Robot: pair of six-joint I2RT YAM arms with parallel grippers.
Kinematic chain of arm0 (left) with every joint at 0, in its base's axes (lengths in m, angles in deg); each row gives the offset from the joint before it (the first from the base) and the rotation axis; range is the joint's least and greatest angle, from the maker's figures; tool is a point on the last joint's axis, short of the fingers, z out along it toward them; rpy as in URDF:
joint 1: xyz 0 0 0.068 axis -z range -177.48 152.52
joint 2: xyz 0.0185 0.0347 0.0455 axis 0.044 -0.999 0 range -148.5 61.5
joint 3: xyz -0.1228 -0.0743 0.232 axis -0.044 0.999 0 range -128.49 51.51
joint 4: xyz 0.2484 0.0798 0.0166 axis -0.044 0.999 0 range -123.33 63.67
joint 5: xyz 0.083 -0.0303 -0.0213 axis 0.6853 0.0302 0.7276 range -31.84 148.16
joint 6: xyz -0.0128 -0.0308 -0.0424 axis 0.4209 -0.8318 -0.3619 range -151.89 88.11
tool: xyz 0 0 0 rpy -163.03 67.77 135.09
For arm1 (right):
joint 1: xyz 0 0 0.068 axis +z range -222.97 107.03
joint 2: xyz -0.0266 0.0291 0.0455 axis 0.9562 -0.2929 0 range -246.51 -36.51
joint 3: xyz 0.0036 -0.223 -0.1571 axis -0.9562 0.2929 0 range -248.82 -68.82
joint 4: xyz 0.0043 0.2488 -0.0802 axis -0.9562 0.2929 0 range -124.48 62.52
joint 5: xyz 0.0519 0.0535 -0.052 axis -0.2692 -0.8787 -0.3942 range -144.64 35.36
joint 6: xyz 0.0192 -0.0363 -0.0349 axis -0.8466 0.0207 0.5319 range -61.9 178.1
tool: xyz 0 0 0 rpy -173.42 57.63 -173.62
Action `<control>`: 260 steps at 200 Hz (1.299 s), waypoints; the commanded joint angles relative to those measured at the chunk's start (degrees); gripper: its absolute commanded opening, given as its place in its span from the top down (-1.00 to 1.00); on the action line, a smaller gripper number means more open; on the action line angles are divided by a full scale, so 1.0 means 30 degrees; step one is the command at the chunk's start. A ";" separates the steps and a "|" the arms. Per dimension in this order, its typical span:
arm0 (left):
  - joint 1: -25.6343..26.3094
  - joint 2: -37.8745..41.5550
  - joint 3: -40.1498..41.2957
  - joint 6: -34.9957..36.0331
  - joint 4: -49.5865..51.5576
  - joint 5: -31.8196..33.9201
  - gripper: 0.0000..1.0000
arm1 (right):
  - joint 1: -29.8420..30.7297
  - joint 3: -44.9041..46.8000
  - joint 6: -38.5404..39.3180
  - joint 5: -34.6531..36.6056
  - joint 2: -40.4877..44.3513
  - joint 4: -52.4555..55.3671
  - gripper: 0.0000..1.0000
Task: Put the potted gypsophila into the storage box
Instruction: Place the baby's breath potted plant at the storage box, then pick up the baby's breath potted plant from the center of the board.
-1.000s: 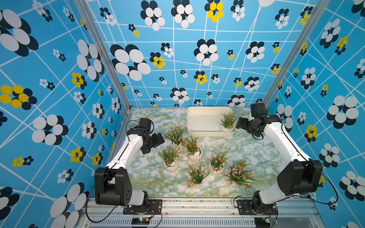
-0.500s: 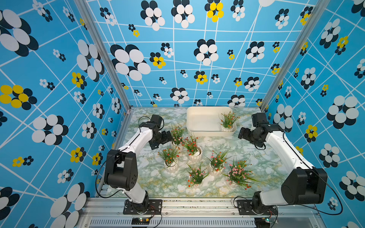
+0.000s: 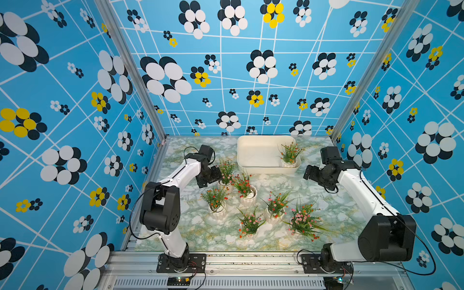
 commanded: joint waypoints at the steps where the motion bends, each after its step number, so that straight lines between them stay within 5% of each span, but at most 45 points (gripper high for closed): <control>1: 0.0392 -0.0364 -0.0333 -0.0078 0.0280 0.0351 -0.58 | -0.0246 0.0395 0.0153 -0.0007 0.0559 -0.0132 -0.94; 60: 0.0780 -0.0509 -0.0066 -0.0200 0.0119 0.0471 -0.19 | -0.0419 0.1001 0.0171 -0.0052 0.0885 -0.0314 -0.94; 169: 0.1270 -0.0623 -0.0341 -0.0091 0.0280 0.0835 0.11 | -0.0427 0.1600 0.0055 -0.0286 0.0973 -0.0691 -0.95; 260: 0.1447 -0.0715 -0.0909 0.0286 0.0908 0.1217 0.76 | -0.0484 0.1786 0.0117 -0.0286 0.1323 -0.0597 -0.95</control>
